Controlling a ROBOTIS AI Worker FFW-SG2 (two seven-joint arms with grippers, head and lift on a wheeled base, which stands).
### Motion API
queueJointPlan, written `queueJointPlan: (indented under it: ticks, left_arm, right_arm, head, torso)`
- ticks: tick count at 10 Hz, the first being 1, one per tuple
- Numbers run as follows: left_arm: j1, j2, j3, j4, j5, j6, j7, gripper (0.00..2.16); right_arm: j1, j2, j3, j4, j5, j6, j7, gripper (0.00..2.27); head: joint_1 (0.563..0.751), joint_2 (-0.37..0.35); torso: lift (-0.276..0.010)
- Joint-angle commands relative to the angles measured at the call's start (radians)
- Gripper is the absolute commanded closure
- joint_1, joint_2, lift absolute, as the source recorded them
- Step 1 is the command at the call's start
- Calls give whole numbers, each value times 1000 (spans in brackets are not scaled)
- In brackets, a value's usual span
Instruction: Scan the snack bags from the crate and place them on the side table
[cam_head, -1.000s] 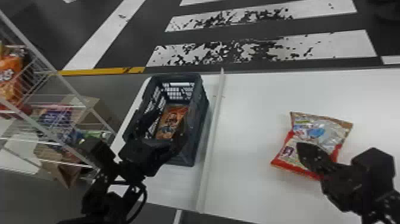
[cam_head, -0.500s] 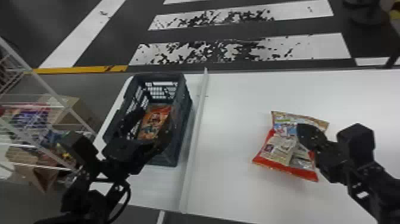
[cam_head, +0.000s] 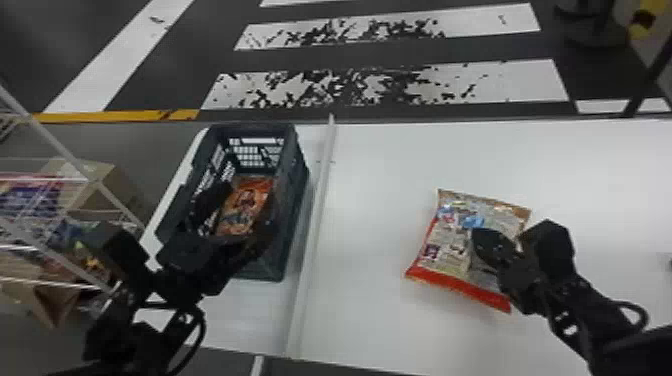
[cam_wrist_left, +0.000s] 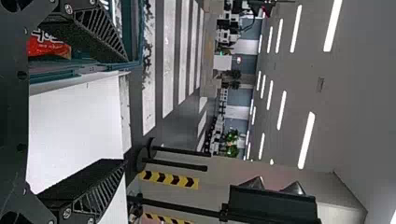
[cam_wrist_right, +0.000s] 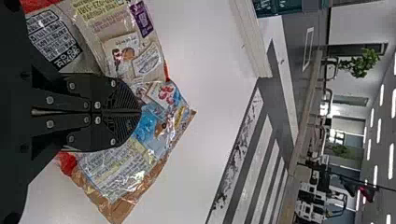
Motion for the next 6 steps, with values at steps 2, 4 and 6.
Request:
queueJointPlan:
  ticks: [2,4,6]
  left_arm:
    - [4,-3,8,1,3,0,-5,124]
    - [4,-3,11,6,11,0,-5,124]
    - [4,-3,11,7,12,0,-5,124]
  right_arm:
    - [-4,2,19,33,30,-3,-3,2138]
    - [14,-4,5,3,54,-3,10,2138]
    - [69,-9,-30,-112,47,-3,22,2138]
  head:
    - [695,210]
    - [695,218]
    - [695,212]
  torso:
    - [-94]
    - [-94]
    - [-94]
